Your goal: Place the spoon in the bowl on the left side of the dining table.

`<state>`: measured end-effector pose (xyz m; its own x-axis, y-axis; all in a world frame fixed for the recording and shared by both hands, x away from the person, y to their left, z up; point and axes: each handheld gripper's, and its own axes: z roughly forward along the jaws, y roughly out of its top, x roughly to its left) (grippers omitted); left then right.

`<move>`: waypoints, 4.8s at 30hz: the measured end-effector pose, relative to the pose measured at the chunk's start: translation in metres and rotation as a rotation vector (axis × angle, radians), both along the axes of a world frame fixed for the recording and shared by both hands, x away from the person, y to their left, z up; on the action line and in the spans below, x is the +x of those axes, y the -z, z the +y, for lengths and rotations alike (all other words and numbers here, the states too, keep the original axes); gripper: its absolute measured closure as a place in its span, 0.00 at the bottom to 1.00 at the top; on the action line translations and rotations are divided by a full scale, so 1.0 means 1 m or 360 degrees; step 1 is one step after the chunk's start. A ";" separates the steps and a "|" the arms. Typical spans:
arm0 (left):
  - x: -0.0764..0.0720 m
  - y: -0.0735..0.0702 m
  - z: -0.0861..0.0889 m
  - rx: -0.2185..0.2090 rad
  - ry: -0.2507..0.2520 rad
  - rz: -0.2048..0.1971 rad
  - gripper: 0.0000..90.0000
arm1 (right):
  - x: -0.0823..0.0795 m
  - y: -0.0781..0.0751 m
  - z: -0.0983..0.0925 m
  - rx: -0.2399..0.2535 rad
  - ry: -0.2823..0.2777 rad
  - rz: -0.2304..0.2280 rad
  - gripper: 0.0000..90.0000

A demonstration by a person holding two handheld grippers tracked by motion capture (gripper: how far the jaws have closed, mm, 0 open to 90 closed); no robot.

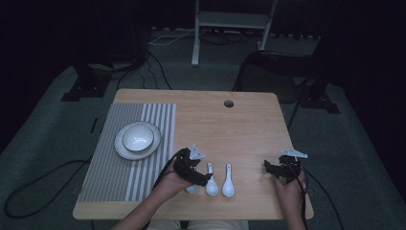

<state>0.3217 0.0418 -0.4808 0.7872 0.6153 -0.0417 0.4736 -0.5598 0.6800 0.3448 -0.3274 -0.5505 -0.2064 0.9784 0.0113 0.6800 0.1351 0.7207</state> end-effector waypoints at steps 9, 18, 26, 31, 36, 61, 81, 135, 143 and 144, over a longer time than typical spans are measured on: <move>0.005 0.007 -0.042 0.0016 0.0075 0.0071 0.06 | 0.000 0.000 0.000 0.0000 0.0000 0.0000 0.13; 0.009 0.029 -0.075 0.0086 0.0073 0.0152 0.06 | 0.000 0.000 0.000 0.0000 0.0000 0.0000 0.13; 0.016 0.041 -0.088 0.0126 0.0050 0.0205 0.14 | 0.000 0.000 0.000 0.0000 0.0001 0.0000 0.13; 0.024 0.044 -0.093 0.0119 0.0053 0.0242 0.28 | 0.000 0.000 0.000 0.0000 0.0000 0.0000 0.13; 0.023 0.043 -0.095 0.0140 0.0074 0.0226 0.44 | 0.000 0.000 0.000 0.0000 0.0000 0.0000 0.13; 0.025 0.043 -0.110 0.0126 0.0089 0.0225 0.82 | 0.000 0.000 0.000 0.0000 0.0000 0.0000 0.13; 0.024 0.028 -0.105 0.0016 0.0100 0.0214 0.95 | 0.000 0.000 0.000 0.0000 0.0000 0.0000 0.13; 0.031 -0.059 -0.011 -0.0347 -0.0043 -0.0063 0.95 | 0.000 0.000 0.000 0.0000 0.0000 0.0001 0.13; 0.036 -0.065 0.013 -0.0383 -0.0119 -0.0083 0.95 | 0.000 0.000 0.000 0.0000 0.0000 0.0000 0.13; 0.037 -0.066 0.017 -0.0384 -0.0131 -0.0085 0.95 | 0.000 0.000 0.000 0.0000 0.0000 0.0001 0.13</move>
<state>0.3585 0.0586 -0.4147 0.7398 0.6548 -0.1547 0.4705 -0.3392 0.8146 0.3447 -0.3274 -0.5504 -0.2062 0.9784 0.0115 0.6803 0.1349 0.7204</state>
